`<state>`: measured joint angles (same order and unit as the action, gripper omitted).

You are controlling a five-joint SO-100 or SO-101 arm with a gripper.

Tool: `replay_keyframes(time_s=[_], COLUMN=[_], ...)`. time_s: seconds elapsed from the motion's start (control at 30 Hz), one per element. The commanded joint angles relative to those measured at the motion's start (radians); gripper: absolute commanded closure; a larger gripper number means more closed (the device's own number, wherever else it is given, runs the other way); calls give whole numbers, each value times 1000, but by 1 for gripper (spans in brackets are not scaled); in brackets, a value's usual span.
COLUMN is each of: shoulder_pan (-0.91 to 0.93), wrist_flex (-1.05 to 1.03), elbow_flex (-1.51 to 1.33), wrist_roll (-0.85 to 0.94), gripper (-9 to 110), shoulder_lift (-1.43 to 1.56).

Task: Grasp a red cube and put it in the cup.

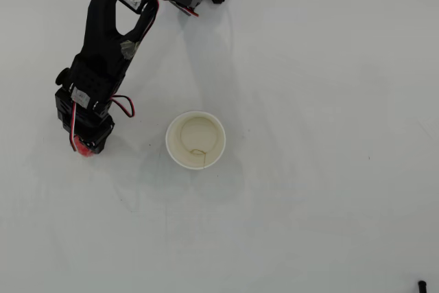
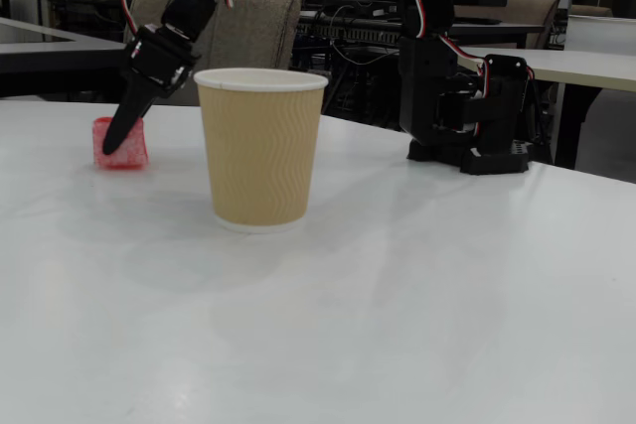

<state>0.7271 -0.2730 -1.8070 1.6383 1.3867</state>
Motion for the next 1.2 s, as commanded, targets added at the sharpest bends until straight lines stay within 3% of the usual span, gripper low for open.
replay_keyframes(time_s=[0.0, 0.53, 1.17], shoulder_pan=[-35, -25, -172], wrist_flex=[21, 221, 207], elbow_flex=[83, 155, -38], wrist_roll=[-29, -31, -100], gripper=[96, 97, 98], shoulder_lift=[92, 143, 410])
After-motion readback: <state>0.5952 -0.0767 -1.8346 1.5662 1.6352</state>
